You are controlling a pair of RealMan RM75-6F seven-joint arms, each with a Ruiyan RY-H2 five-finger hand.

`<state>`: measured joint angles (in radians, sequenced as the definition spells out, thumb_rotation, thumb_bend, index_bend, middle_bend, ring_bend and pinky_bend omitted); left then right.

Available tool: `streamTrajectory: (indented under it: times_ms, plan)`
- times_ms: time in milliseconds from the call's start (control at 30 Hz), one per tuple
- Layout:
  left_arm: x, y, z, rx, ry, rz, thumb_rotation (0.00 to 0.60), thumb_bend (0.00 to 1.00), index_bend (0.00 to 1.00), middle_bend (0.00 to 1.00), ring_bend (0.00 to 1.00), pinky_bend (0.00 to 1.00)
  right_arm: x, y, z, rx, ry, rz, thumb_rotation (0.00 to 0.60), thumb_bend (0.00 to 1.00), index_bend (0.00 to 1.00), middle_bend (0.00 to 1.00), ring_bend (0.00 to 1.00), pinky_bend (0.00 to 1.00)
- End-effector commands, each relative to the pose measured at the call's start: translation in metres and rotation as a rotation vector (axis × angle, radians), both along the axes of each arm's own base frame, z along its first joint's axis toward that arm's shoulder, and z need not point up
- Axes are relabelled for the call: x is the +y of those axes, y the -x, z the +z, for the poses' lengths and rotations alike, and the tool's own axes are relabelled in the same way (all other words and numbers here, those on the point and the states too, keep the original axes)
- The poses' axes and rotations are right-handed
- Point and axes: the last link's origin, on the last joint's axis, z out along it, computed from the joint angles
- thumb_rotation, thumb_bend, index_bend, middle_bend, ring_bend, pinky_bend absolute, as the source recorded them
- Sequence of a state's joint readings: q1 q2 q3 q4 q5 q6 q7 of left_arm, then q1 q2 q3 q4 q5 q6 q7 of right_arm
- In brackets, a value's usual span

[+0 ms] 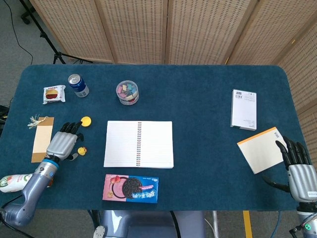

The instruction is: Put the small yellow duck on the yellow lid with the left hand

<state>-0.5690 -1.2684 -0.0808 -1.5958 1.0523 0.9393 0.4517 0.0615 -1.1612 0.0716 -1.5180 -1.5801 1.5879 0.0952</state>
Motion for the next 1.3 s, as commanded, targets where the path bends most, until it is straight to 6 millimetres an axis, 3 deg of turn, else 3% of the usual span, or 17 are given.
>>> streamTrajectory:
  times_ms: [33,1300]
  plan:
    - [0.0,0.0,-0.004,0.008,0.01,0.002,0.6,0.22,0.41,0.0,0.0,0.0,0.0,0.0,0.0,0.0,0.001,0.001,0.6,0.0,0.04,0.0,0.0,0.0]
    - [0.001,0.003,-0.022,0.072,0.032,0.005,0.6,0.26,0.48,0.0,0.0,0.0,0.001,0.001,0.003,-0.011,0.011,0.007,0.6,0.0,0.04,0.0,0.0,0.0]
